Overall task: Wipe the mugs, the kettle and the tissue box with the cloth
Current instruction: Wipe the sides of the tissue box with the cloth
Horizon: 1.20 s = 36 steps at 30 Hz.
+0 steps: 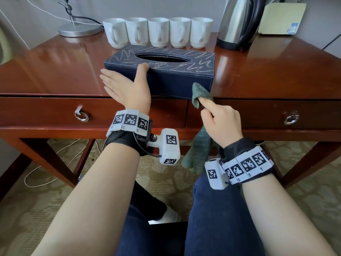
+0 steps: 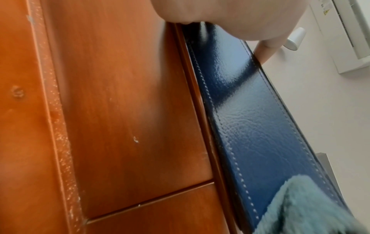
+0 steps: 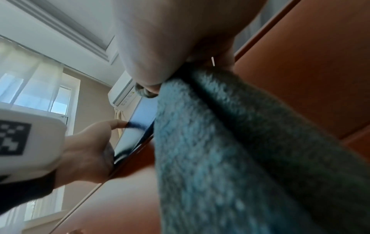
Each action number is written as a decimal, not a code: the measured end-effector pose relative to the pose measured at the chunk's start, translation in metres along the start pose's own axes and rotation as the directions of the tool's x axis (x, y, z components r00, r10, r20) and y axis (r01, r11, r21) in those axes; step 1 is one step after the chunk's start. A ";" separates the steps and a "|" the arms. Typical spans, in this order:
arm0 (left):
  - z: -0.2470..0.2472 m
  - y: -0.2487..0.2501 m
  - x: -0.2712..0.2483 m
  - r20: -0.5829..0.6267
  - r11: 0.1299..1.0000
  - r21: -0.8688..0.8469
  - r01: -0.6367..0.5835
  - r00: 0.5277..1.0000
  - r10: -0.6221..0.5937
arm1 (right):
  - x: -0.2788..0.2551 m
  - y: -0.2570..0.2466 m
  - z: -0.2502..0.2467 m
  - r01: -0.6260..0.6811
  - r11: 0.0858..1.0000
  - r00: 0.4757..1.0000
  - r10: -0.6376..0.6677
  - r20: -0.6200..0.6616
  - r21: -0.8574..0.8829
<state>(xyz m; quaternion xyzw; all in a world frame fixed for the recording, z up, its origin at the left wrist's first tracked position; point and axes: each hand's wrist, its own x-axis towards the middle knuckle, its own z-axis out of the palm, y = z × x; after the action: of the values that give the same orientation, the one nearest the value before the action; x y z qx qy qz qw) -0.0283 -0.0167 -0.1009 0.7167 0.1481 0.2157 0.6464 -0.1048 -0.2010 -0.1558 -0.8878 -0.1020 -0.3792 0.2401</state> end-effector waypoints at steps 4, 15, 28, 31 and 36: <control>0.000 0.000 -0.001 0.003 1.000 -0.011 0.010 1.000 -0.010 | -0.001 0.002 -0.001 -0.037 0.998 0.995 0.040 -0.094 0.041; 0.000 -0.001 0.000 0.022 1.000 0.023 -0.004 1.000 0.004 | -0.008 0.001 -0.001 -0.106 0.990 0.973 0.083 0.216 0.096; -0.011 0.010 0.022 0.092 0.968 0.248 -0.021 0.996 -0.002 | 0.020 -0.029 -0.016 -0.292 0.476 0.871 0.490 0.025 0.829; -0.012 0.011 0.025 0.083 0.958 0.286 -0.024 0.997 0.000 | 0.025 -0.032 -0.014 -0.312 0.344 0.851 0.515 0.100 0.885; -0.016 0.011 0.035 0.051 0.943 0.329 -0.044 0.998 0.029 | 0.044 -0.040 -0.015 -0.342 0.282 0.827 0.543 0.145 0.896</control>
<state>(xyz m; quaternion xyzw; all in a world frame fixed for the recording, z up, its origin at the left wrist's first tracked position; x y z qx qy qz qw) -0.0070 0.0129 -0.0848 0.8220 0.1541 0.1837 0.5166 -0.0984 -0.1740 -0.1008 -0.5710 -0.0124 -0.2644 0.7771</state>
